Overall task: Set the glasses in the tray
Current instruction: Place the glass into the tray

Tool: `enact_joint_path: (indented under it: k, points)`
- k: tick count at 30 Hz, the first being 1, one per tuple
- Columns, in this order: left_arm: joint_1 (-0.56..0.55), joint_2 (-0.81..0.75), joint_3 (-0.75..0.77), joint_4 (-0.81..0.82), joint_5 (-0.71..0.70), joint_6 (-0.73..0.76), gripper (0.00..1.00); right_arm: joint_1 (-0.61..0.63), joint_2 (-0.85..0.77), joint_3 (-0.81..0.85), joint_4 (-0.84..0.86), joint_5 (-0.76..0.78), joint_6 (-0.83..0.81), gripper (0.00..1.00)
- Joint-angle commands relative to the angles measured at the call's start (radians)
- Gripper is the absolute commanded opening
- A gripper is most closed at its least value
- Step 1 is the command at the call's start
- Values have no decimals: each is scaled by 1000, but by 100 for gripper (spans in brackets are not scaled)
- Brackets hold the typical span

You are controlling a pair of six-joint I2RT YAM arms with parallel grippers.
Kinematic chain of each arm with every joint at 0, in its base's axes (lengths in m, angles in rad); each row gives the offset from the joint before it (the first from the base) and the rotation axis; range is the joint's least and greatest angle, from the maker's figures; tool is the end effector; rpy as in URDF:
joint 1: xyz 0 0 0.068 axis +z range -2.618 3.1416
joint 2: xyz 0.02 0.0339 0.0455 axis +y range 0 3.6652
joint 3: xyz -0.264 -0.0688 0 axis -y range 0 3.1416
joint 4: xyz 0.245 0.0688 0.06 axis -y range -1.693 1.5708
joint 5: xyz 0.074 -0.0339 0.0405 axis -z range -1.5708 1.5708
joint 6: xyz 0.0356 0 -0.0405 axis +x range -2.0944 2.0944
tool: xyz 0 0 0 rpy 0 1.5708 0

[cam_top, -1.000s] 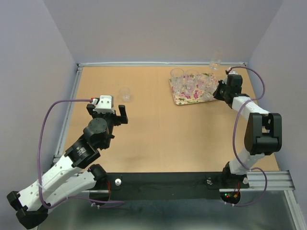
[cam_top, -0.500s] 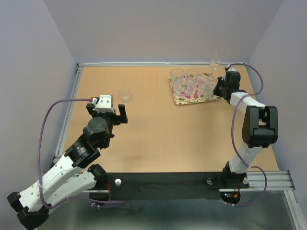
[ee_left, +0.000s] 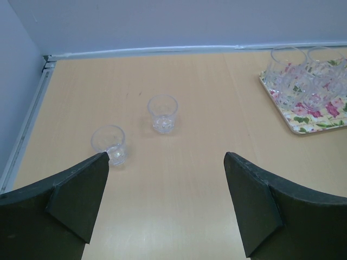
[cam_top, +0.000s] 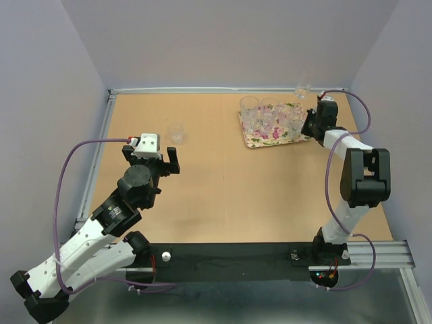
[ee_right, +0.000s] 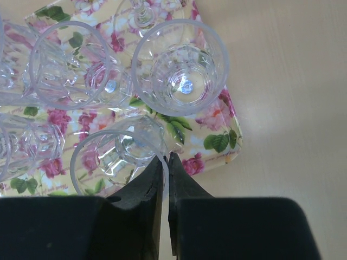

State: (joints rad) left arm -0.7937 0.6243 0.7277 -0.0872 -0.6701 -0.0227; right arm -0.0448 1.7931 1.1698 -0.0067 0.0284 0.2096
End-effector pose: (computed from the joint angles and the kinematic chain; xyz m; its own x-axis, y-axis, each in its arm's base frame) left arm 0.1176 -0.0880 0.3544 0.0086 -0.0341 -0.9994 0.1236 0.9918 -0.0328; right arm 0.4003 -0.0190 0.2121 -0.5616 0.2334 -0.7938 0.1887 0.9702 0.1518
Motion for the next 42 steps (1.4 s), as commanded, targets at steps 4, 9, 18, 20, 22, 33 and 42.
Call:
enact_joint_path:
  k: [4, 9, 18, 20, 22, 33, 42]
  points:
    - [7, -12, -8, 49, -5, 12, 99, -4, 15, 57, 59, 27, -10, 12]
    - [8, -12, -8, 49, -6, 12, 99, -4, 15, 56, 59, 24, -12, 20]
    - [8, -11, -10, 49, -6, 12, 99, -4, -11, 50, 59, 24, -19, 47]
    - [10, -14, -10, 49, -5, 12, 99, -4, -32, 41, 57, 24, -26, 51]
    - [10, -14, -8, 49, -3, 10, 99, -4, -60, 34, 59, 24, -33, 56]
    - [11, -17, -7, 47, 13, 4, 99, -4, -218, -61, 59, -12, -79, 77]
    - [13, -35, -10, 52, 26, -2, 99, -4, -408, -173, 57, -149, -168, 100]
